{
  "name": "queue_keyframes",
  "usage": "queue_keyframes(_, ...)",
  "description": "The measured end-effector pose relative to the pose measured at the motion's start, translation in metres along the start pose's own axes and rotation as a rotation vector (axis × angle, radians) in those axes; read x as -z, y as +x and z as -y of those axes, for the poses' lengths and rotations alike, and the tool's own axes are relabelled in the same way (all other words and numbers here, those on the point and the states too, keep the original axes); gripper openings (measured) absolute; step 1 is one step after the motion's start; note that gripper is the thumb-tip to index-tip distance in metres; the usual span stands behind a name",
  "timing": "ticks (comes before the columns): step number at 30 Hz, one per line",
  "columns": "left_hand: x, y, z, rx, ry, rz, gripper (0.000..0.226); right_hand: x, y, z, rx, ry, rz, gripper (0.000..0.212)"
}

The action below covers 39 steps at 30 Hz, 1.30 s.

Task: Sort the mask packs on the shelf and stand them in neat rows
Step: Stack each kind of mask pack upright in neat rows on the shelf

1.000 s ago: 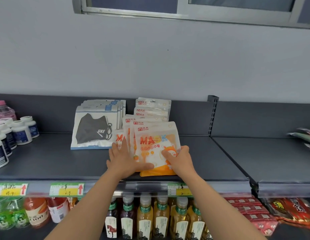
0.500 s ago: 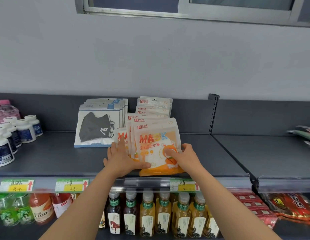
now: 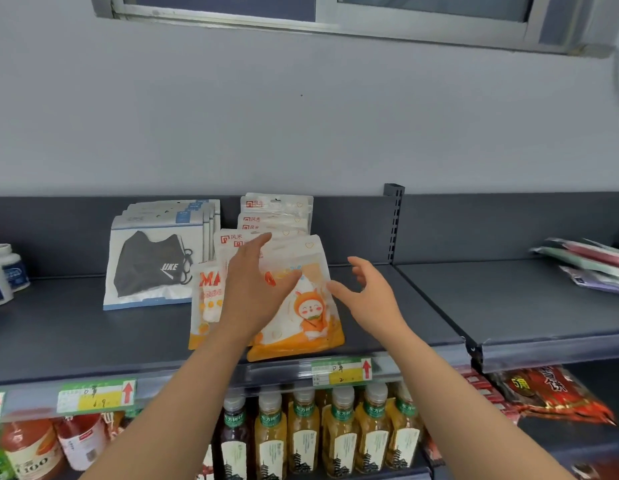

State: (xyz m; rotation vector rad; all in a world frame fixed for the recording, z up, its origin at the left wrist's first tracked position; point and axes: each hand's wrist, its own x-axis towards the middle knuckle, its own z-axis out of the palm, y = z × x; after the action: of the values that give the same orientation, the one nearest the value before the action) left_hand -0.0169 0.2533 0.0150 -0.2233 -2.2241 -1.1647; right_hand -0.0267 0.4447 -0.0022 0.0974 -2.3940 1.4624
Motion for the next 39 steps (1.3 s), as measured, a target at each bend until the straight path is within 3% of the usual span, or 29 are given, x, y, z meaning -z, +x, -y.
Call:
queue_keyframes(5,-0.040,0.009,-0.037,-0.065,-0.112,-0.020,0.049,0.048,0.010,-0.012,0.037,-0.036,-0.073,0.057)
queue_keyframes(10,-0.113,0.015,-0.078,-0.124,-0.201,0.009,0.040,0.119,0.027,-0.048,0.038,-0.085,-0.154,0.049)
queue_keyframes(18,-0.280,0.017,-0.164,-0.007,-0.417,0.152,0.035,0.259,0.061,-0.137,-0.024,-0.183,-0.208,0.041)
queue_keyframes(26,-0.423,0.023,-0.239,0.088,-0.490,0.276,0.035,0.400,0.106,-0.206,-0.048,-0.362,-0.278,0.039)
queue_keyframes(32,-0.490,0.040,-0.265,0.093,-0.475,0.351,0.036,0.471,0.144,-0.236,-0.173,-0.540,-0.337,0.044)
queue_keyframes(36,-0.522,0.055,-0.272,0.093,-0.470,0.405,0.037,0.509,0.164,-0.250,-0.362,-0.720,-0.308,0.050)
queue_keyframes(39,-0.543,0.065,-0.273,0.094,-0.469,0.434,0.038,0.528,0.172,-0.263,-0.538,-0.788,-0.217,0.038)
